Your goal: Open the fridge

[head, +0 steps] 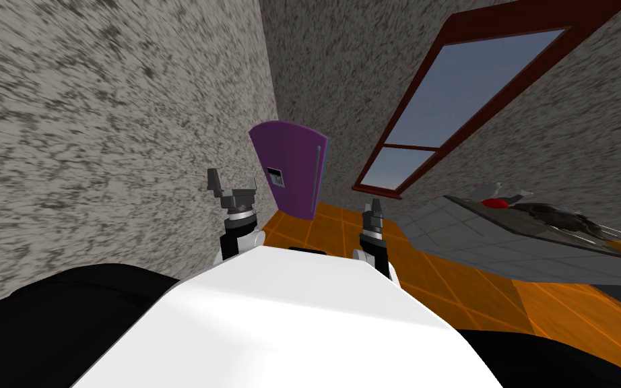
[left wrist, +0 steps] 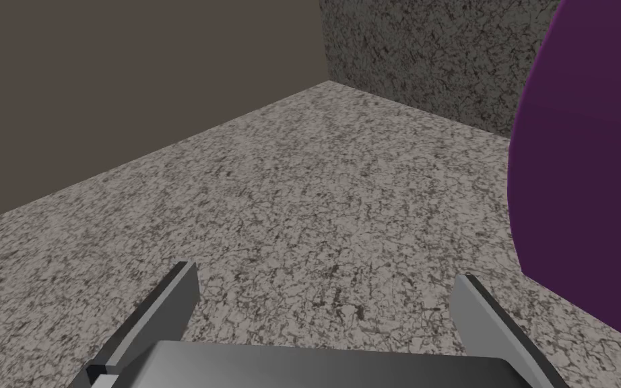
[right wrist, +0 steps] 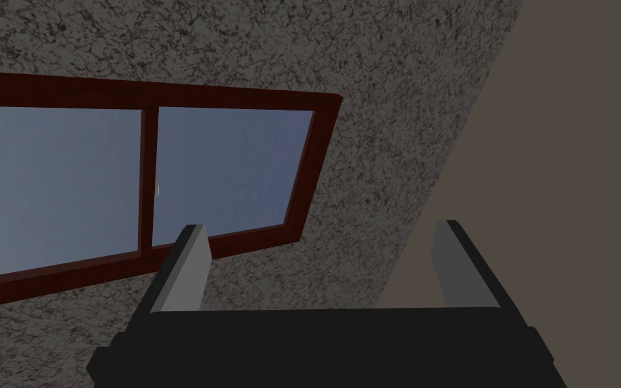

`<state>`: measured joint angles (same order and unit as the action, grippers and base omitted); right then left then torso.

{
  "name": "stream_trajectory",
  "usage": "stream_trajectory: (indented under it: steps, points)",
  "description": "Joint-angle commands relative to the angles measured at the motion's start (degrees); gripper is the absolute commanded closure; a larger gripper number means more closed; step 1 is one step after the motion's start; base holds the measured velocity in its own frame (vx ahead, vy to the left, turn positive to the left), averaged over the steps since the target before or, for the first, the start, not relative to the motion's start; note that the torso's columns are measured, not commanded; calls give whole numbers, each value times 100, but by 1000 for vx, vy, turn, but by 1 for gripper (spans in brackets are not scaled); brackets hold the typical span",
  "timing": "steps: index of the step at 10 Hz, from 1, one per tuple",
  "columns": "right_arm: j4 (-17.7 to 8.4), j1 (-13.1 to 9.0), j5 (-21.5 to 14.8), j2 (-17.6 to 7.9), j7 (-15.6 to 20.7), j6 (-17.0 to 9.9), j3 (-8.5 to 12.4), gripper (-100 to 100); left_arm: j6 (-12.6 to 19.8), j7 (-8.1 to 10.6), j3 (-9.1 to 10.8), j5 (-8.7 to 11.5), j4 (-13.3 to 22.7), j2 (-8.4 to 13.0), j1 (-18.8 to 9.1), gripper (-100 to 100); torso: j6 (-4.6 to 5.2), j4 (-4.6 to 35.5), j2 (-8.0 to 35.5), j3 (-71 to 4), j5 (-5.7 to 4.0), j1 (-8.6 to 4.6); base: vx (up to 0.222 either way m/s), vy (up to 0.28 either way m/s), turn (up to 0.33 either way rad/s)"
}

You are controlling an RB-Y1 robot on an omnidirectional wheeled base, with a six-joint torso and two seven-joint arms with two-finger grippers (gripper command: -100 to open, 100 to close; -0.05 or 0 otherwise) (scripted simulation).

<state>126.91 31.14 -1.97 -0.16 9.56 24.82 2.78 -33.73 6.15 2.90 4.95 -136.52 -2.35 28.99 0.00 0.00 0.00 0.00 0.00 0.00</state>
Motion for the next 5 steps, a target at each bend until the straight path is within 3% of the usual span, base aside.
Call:
stream_trajectory:
  steps: [1,5]
  points:
    - [0,0,0,0,0,0,0,0,0,0,0,0,0,0,0,0,0,235,232,-467,0,0,0,0,0]
    - [1,0,0,0,0,0,0,0,0,0,0,0,-1,0,0,0,0,1846,1845,-3692,0,0,0,0,0]
